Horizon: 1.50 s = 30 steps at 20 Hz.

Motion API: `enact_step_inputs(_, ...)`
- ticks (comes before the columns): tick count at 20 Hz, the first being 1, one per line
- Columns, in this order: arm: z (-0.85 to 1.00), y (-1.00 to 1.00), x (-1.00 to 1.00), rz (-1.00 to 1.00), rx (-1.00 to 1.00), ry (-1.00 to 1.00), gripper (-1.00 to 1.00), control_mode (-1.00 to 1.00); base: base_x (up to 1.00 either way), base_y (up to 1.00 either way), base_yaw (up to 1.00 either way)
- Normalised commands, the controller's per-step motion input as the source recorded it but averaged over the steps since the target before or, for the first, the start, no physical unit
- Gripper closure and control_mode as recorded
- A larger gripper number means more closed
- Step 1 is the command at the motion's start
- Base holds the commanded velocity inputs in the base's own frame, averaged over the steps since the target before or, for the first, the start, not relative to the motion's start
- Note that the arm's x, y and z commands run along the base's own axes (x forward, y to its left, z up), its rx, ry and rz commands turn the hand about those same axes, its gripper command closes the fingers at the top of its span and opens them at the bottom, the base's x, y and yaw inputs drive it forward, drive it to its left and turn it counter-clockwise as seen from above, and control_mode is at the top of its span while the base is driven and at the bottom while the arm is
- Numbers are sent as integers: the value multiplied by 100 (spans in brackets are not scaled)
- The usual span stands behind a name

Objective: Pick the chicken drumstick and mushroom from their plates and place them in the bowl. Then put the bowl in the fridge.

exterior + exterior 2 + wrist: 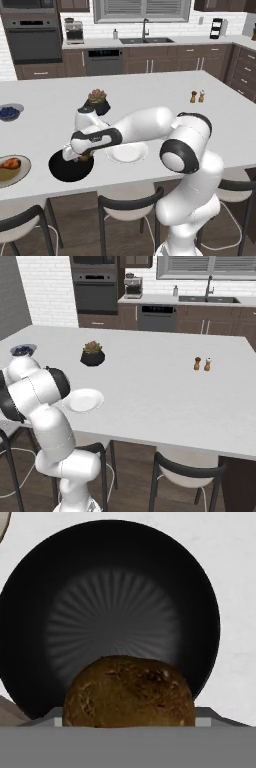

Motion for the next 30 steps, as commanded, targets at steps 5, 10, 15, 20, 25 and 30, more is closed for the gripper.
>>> enact_step_inputs(5, -53, 29, 20, 0, -2, 3, 100, -100, 0, 0, 0)
enact_step_inputs(10, -35, 6, 7, 0, -1, 1, -100, -100, 0, 0, 0)
enact_step_inputs(15, 0, 0, 0, 0, 0, 0, -100, -100, 0, 0, 0)
enact_step_inputs(20, -1, 0, 0, 0, 0, 0, -100, -100, 0, 0, 0)
enact_step_inputs(25, 29, -24, -34, 0, 3, -5, -100, -100, 0, 0, 0)
enact_step_inputs(30, 84, -68, -86, -1, 11, -6, -100, -100, 0, 0, 0)
